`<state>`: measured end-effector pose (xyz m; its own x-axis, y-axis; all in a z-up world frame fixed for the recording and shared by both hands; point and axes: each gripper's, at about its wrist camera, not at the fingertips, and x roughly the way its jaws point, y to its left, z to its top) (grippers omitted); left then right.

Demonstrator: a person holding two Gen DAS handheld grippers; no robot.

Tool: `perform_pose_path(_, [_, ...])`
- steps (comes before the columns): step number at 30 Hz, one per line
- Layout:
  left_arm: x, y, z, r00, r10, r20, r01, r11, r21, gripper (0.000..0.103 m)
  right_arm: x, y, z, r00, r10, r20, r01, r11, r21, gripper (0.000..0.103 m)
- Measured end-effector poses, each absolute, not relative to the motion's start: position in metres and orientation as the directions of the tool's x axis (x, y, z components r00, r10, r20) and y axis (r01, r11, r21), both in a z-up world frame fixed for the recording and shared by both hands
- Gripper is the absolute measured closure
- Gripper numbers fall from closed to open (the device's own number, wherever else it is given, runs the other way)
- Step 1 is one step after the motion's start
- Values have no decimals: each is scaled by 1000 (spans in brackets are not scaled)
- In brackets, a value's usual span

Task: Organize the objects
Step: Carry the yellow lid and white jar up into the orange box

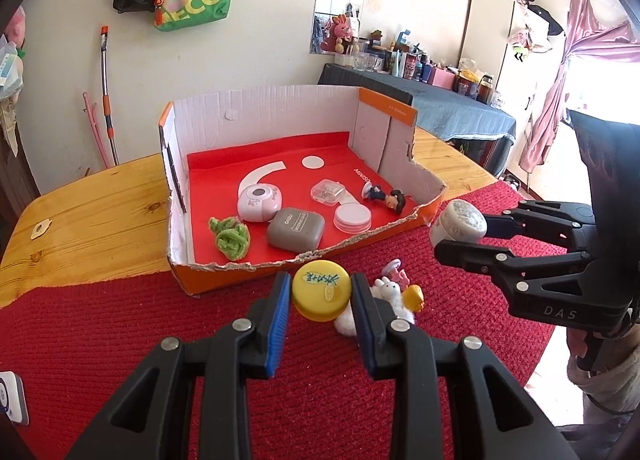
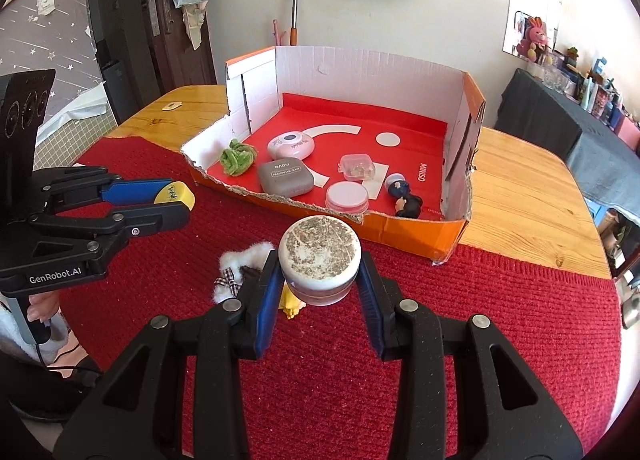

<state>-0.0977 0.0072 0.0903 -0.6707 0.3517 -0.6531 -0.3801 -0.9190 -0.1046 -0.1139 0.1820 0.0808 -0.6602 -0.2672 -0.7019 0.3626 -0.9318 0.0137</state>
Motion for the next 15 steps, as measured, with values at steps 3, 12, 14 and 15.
perform_pose_path(3, [-103,9,100,-671,370,-642,-393,-912,-115,71,-121,181,88,-666,-265,-697,365,-931,6,68])
perform_pose_path(12, [-149,28,119,-638,413,-650,-455,-883,-115,71,-161,174,106,-678,-218,-702,346,-937,-43,68])
perform_pose_path(14, [-163,31,119,-625,413,-662,-462,-880,-113,71,-174,174,108,-678,-198,-708,332,-941,-56,68])
perform_pose_path(15, [-172,33,119,-617,414,-669,-465,-878,-115,71,-181,174,108,-677,-186,-712,323,-945,-60,68])
